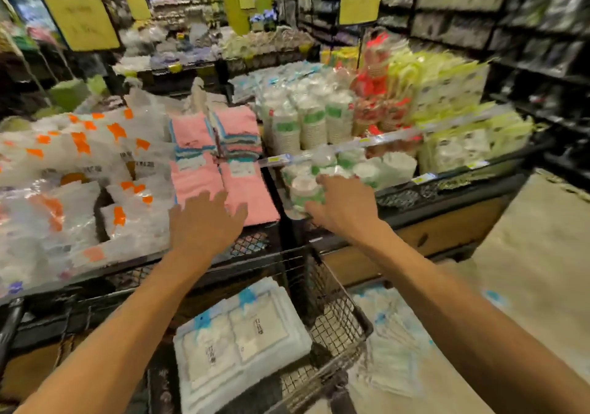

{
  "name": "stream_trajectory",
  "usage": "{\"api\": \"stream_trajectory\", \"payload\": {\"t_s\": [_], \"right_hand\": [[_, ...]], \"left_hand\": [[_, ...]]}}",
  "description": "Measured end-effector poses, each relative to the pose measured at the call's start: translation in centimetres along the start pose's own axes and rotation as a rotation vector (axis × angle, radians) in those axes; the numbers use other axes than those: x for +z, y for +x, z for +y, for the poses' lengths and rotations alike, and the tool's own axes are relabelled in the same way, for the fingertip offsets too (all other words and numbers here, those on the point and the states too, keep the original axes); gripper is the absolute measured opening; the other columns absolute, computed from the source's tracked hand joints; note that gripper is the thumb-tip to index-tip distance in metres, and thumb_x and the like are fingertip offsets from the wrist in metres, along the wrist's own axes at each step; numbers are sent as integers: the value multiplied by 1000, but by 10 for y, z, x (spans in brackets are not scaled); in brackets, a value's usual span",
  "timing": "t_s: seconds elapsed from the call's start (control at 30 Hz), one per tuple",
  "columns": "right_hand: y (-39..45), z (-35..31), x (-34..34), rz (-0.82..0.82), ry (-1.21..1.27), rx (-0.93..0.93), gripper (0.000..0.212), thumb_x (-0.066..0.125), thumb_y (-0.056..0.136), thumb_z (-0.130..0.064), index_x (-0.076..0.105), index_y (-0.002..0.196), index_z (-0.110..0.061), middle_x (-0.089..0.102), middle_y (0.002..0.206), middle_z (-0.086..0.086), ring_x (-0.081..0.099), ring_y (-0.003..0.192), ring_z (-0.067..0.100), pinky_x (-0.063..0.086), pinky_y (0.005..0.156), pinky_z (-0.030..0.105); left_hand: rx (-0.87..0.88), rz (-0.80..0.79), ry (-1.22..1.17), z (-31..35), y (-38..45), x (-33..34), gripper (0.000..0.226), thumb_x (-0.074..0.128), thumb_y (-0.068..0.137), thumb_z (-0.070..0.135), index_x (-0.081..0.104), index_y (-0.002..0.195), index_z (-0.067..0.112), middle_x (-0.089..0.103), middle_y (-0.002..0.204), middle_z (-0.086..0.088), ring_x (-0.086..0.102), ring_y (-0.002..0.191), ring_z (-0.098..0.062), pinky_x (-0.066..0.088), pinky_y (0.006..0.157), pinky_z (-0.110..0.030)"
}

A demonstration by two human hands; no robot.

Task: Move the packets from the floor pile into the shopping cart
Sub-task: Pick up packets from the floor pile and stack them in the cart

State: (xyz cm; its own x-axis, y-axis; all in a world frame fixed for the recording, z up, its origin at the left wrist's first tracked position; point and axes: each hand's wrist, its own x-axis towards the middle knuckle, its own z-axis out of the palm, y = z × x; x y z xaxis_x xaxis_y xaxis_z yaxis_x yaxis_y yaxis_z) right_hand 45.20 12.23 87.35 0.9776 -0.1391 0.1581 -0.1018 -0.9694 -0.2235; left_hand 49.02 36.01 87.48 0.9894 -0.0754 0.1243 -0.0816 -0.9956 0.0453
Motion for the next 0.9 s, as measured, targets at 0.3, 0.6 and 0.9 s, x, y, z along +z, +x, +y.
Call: {"api": "stream_trajectory", "payload": {"t_s": [0.3, 0.6, 0.9], "right_hand": [[-147, 76, -43, 88, -15, 433, 53, 55, 96, -57, 55, 138, -23, 68, 120, 4, 64, 111, 32, 56, 90, 49], [-290, 149, -80, 195, -30, 812, 56, 57, 98, -52, 52, 147, -23, 68, 131, 5, 65, 116, 30, 56, 92, 43], [-400, 241, -113, 293, -95, 1055, 56, 58, 95, -55, 56, 143, -26, 71, 126, 5, 64, 116, 31, 54, 94, 47]], "left_hand": [[452, -18, -110, 98, -54, 13, 64, 34, 97, 67, 58, 136, 23, 61, 133, -9, 57, 120, -35, 45, 100, -52], [829, -85, -141, 224, -123, 13, 77, 24, 91, 76, 53, 143, 28, 61, 137, -5, 59, 122, -32, 49, 98, -56], [1079, -44, -198, 374, -213, 5, 63, 35, 98, 67, 53, 144, 27, 54, 148, -6, 51, 134, -29, 37, 111, -53]]}}
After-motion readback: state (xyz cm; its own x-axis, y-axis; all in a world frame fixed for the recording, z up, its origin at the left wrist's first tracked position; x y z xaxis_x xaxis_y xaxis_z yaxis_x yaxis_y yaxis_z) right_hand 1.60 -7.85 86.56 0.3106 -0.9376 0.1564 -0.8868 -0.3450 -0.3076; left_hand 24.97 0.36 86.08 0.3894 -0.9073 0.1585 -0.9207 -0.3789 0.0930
